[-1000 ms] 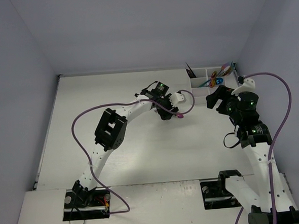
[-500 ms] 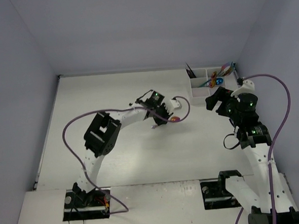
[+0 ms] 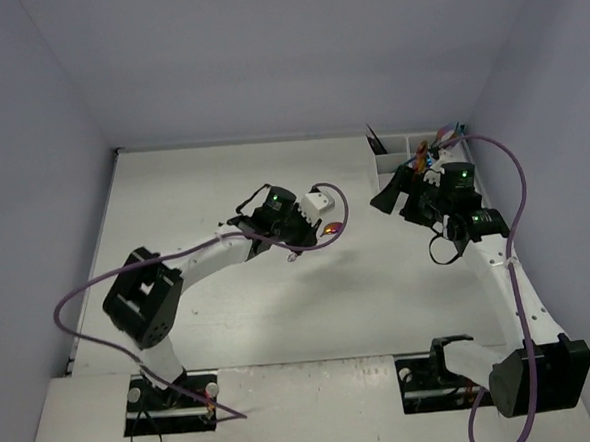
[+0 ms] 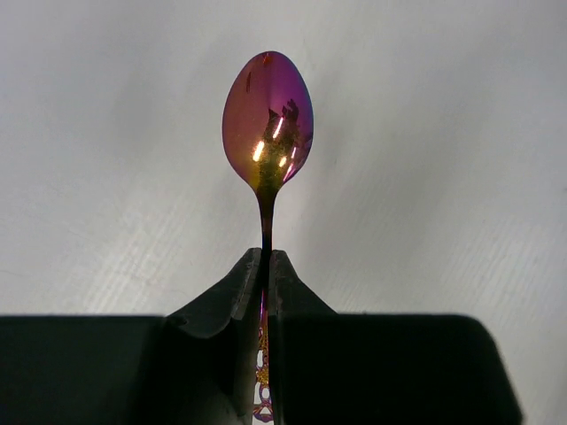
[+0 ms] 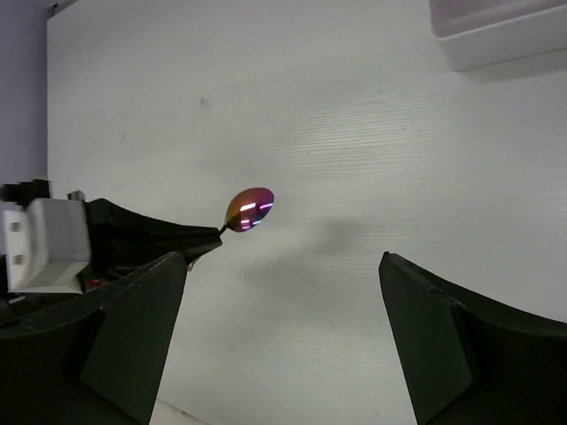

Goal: Sort the eating utensils into containers

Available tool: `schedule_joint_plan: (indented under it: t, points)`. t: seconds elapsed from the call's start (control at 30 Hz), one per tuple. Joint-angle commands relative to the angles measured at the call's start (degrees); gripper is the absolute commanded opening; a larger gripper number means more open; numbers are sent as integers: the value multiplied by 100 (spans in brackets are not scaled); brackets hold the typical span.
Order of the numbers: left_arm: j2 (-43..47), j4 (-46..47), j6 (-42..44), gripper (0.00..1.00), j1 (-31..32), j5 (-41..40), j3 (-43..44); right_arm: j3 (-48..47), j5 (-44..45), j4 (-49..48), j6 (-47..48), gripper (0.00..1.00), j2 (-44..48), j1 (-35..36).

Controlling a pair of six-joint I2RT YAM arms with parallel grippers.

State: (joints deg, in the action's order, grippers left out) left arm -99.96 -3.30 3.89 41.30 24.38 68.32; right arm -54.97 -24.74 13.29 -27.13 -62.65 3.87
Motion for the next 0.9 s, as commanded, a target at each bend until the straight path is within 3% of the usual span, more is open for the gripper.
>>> schedule_joint_plan:
  t: [0.0,0.33,0.5,0.87]
  points:
    - [878,868,-327,0,90,119,244,-757,-772,-336,-251,89,-408,369]
    - [1667,1033,-222,0,339,-227,309,-1445,-979,-603,-687,89,-1151,852]
    - [1822,1086,-172,0,411,-364,322,-1508,-1042,-670,-748,83,-1300,984]
    - [1679,1103,-46,0,419,-720,487,-1425,-1077,-827,-899,36,-1224,1204]
